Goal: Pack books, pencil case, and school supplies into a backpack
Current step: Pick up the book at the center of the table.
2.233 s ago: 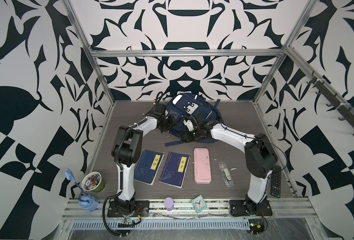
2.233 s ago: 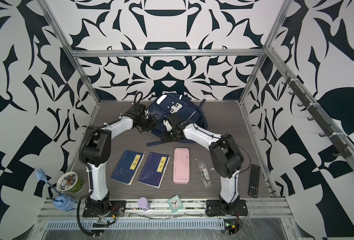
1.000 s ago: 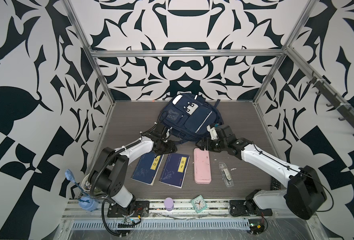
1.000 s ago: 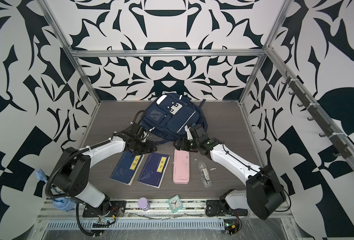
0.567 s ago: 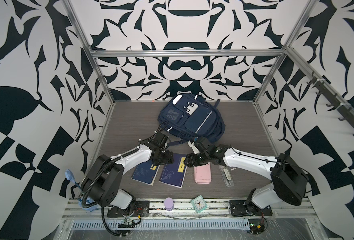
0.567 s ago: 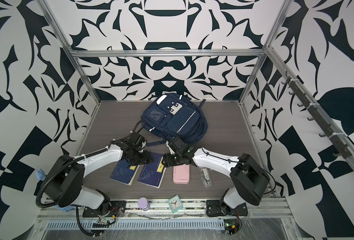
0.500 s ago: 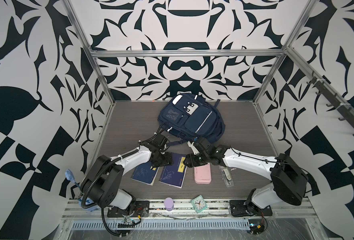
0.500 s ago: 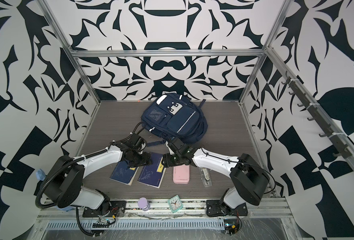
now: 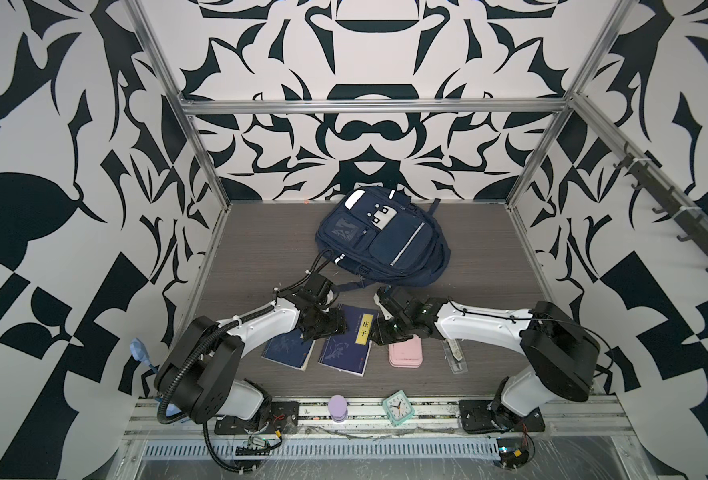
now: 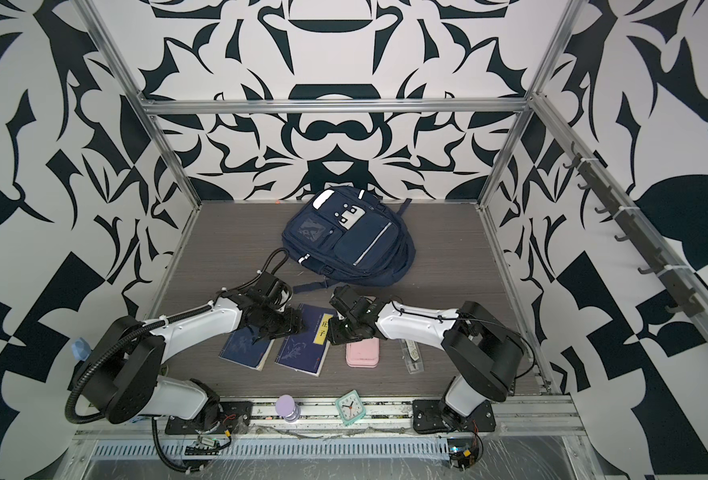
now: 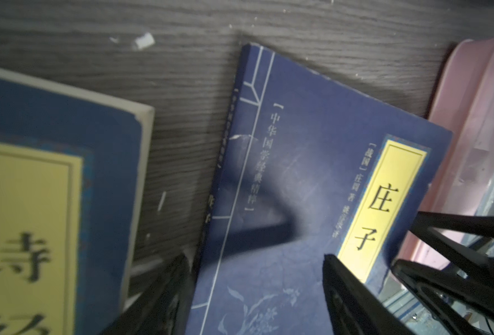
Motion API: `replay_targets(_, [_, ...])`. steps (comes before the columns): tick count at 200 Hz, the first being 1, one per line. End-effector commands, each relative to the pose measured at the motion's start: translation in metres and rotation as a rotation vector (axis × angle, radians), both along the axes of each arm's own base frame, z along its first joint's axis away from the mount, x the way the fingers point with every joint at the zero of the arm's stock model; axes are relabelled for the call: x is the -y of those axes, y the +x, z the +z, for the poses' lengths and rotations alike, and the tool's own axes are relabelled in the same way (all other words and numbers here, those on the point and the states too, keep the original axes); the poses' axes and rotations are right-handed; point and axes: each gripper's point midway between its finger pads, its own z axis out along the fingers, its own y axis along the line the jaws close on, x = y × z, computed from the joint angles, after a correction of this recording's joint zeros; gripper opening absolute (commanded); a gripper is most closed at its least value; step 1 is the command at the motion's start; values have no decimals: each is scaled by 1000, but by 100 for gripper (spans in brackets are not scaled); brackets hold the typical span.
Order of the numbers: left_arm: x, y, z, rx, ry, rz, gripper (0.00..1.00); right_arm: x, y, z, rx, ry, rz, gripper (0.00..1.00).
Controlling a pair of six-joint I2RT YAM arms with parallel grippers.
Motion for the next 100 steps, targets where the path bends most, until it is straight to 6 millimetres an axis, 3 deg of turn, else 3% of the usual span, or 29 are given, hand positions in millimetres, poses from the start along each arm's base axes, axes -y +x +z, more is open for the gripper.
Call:
replay_targets(1, [-5, -18, -17, -74, 11, 9, 76, -2, 5, -6, 8, -4, -24, 44])
replay_targets(100, [-2, -25, -26, -114, -22, 9, 75, -14, 17, -25, 2, -43, -10, 32])
